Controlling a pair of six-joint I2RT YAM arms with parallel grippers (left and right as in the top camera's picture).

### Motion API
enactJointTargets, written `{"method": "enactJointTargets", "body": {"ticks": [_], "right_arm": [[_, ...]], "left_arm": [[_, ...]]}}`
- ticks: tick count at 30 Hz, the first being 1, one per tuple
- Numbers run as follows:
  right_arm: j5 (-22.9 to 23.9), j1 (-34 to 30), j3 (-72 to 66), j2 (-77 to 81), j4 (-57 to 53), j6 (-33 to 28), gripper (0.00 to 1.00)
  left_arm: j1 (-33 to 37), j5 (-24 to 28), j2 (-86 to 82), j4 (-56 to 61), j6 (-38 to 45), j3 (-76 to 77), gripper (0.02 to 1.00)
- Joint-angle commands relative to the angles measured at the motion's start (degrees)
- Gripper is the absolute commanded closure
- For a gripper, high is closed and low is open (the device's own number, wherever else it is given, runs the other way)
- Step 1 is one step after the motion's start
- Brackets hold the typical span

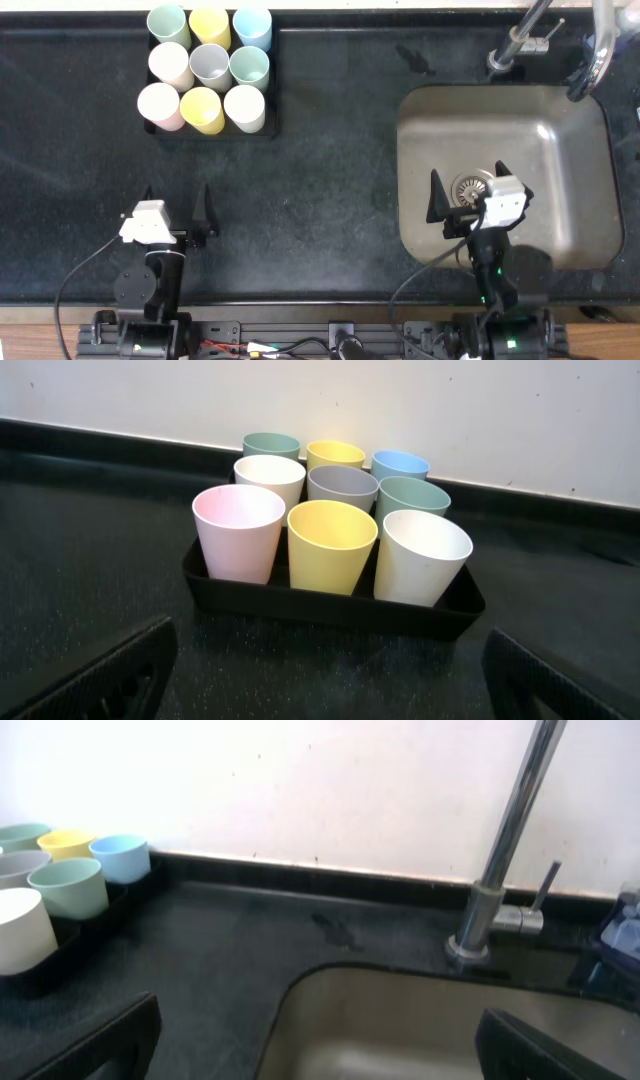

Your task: Store Cups

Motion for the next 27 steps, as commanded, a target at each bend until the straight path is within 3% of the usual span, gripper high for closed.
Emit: {"method": "enactJointTargets", "body": {"ticks": [1, 18, 27], "right_arm": [[0.1, 0.3, -4.1, -5.5, 2.5, -0.3, 0.005], [0.1, 0.3, -16.6, -12.5, 10.4, 0.1, 0.007], [0.5, 0.3, -16.5, -14.7, 8.4, 0.1, 0.005]], "left_arm": [[-0.2, 0.7, -0.6, -0.2, 1.0, -0.1, 0.018], [-0.2, 0.7, -0.6, -0.2, 1.0, -0.1, 0.018], [-0.2, 0.7, -0.6, -0.2, 1.0, -0.1, 0.018]]}}
